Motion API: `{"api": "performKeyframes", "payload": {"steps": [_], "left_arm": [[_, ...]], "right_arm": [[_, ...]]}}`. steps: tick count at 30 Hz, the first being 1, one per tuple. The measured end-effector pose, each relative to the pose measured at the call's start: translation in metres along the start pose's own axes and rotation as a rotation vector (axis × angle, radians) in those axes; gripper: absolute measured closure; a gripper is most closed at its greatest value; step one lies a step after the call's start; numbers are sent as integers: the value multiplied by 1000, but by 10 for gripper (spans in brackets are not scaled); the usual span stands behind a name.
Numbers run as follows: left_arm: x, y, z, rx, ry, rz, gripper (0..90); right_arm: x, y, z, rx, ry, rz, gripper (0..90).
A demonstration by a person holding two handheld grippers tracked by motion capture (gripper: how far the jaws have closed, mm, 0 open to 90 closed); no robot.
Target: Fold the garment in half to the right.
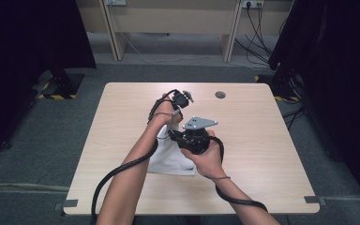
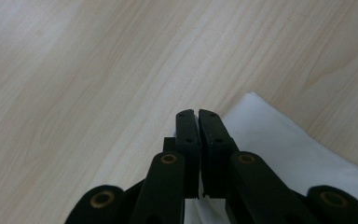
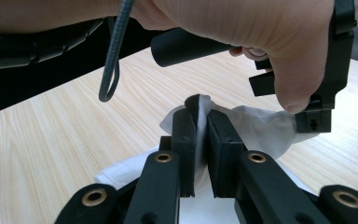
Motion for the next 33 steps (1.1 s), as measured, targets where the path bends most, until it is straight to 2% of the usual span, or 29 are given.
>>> {"api": "performKeyframes", "payload": {"steps": [12, 33], "left_arm": [[-7, 6, -1, 3, 3, 6, 864], [-12, 14, -1, 11, 6, 11, 863]], "right_arm": [[-4, -5, 10, 11, 7, 11, 829], [-6, -7, 20, 25, 14, 15, 827]]}}
Point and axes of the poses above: each handheld gripper's, and its own axes: y roughly forward along the jaws, z roughly out of its underside, x roughly to its left, the point moved 9 cm from there along y, roughly forward along the jaws, and after that the axes turned 13 degrees about -y, right-handed, at the moved point
